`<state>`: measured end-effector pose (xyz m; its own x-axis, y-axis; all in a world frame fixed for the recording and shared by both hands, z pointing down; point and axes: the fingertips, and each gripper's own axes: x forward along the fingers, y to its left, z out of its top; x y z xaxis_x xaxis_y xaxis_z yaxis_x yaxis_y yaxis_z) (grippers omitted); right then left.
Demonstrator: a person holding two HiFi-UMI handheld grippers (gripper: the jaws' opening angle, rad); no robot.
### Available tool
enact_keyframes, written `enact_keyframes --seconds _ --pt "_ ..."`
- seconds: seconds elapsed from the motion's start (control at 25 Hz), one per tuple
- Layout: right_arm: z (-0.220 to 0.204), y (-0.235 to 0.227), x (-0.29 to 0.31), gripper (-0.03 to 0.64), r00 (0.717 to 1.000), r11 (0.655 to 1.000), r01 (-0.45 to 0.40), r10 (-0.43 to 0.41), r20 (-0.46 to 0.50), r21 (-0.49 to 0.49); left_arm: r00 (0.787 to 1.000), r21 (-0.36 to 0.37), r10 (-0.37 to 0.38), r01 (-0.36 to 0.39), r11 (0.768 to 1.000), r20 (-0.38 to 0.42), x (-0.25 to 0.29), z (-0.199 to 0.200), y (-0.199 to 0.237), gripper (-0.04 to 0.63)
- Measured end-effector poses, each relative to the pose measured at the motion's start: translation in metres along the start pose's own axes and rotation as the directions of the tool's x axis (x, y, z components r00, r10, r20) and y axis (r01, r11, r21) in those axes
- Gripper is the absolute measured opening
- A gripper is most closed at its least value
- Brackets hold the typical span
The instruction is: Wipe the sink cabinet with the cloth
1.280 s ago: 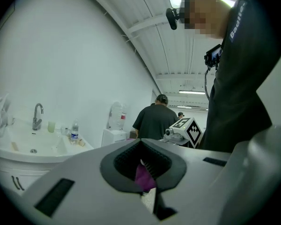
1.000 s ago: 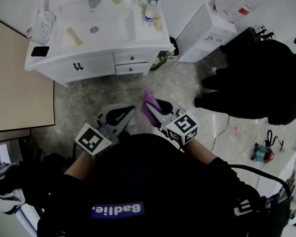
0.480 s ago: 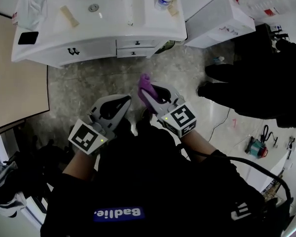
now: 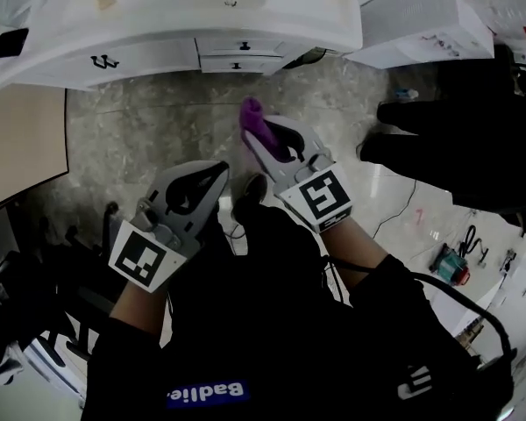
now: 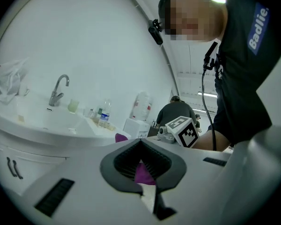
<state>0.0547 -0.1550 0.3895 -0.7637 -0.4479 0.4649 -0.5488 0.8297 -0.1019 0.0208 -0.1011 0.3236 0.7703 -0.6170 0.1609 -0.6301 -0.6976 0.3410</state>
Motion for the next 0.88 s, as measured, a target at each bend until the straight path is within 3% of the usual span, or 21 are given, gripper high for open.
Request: enact_keyframes --seconds 0.28,0.6,0.88 --pt "-0.046 -0.036 0.062 0.072 0.996 0.985 0.083 -0.085 -0.009 -0.151 1.0 0.007 0.028 -0.028 1.0 -0.009 0.02 -0.073 0.057 -0.011" --pt "-0.076 -0.071 0.128 0.073 0.979 0.922 0.191 -0.203 -0.001 -0.336 0.996 0.032 0.069 -0.071 0.997 0.048 0.047 -0.146 0.122 -0.011" --pt "-0.1 -0.09 0.181 0.073 0.97 0.889 0.233 -0.242 0.028 -0.393 0.997 0.097 0.071 -0.074 0.993 0.033 0.07 -0.215 0.18 -0.011"
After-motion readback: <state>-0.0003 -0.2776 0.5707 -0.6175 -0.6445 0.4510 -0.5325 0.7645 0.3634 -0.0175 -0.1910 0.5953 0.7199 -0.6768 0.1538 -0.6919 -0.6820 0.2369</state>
